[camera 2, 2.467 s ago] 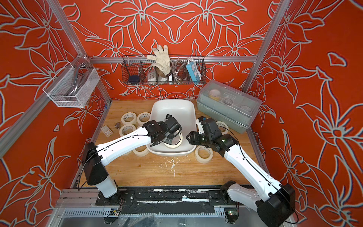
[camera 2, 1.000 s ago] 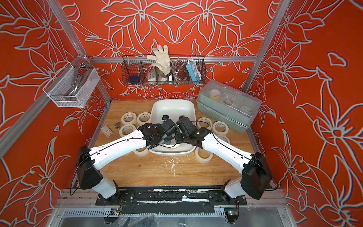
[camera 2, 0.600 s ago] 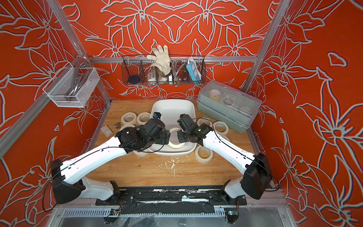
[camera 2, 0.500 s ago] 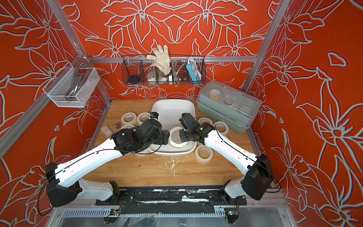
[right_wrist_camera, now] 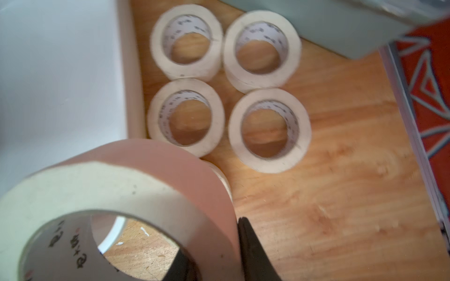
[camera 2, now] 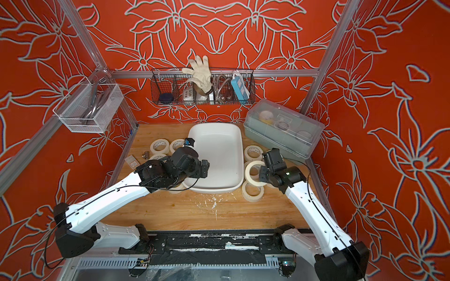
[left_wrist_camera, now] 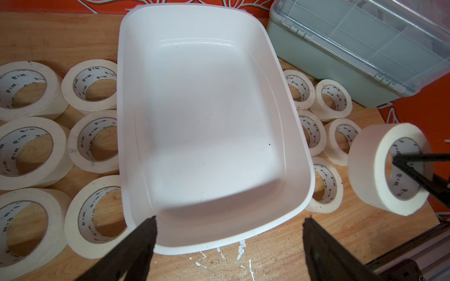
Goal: Take out the art tape in the storage box
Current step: Place the art tape at the center of the board.
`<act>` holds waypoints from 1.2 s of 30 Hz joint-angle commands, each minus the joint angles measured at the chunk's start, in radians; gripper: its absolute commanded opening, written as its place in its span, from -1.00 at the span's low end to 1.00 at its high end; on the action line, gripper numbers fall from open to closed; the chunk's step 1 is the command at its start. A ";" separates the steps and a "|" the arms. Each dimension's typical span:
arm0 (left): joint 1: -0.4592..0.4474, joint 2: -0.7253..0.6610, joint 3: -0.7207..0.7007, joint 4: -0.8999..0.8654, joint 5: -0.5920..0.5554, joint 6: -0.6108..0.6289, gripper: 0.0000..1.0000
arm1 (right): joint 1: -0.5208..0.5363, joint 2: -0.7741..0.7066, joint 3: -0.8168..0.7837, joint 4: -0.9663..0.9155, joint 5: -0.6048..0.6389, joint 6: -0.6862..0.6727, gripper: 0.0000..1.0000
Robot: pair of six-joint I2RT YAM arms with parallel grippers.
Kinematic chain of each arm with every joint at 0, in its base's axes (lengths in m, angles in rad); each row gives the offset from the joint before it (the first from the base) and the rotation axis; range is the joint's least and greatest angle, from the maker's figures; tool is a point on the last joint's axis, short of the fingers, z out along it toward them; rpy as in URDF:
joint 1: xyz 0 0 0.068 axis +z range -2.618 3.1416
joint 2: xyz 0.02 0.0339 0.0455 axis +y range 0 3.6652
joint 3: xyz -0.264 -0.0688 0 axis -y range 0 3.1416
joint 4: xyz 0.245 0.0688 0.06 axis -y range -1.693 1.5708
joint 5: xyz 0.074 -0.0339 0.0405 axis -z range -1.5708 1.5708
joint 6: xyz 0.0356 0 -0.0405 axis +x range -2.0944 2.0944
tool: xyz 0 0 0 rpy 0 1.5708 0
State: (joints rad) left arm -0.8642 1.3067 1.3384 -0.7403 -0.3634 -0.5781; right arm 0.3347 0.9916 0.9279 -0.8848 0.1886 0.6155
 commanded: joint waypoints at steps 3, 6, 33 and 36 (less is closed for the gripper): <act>0.011 0.023 -0.012 0.013 0.009 -0.005 0.84 | -0.080 -0.113 -0.105 -0.066 0.191 0.282 -1.00; 0.015 0.028 -0.016 0.016 0.014 -0.006 0.85 | -0.127 -0.150 -0.166 -0.078 0.206 0.369 -1.00; 0.036 0.022 -0.057 0.021 0.029 -0.031 0.85 | -0.277 -0.032 -0.520 0.288 0.047 0.552 -1.00; 0.036 0.021 -0.061 0.019 0.026 -0.032 0.85 | -0.281 0.007 -0.512 0.313 0.052 0.549 -0.91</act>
State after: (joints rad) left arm -0.8322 1.3334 1.2926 -0.7227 -0.3367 -0.6037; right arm 0.0628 0.9676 0.4210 -0.6773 0.2256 1.1580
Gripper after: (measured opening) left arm 0.925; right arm 0.251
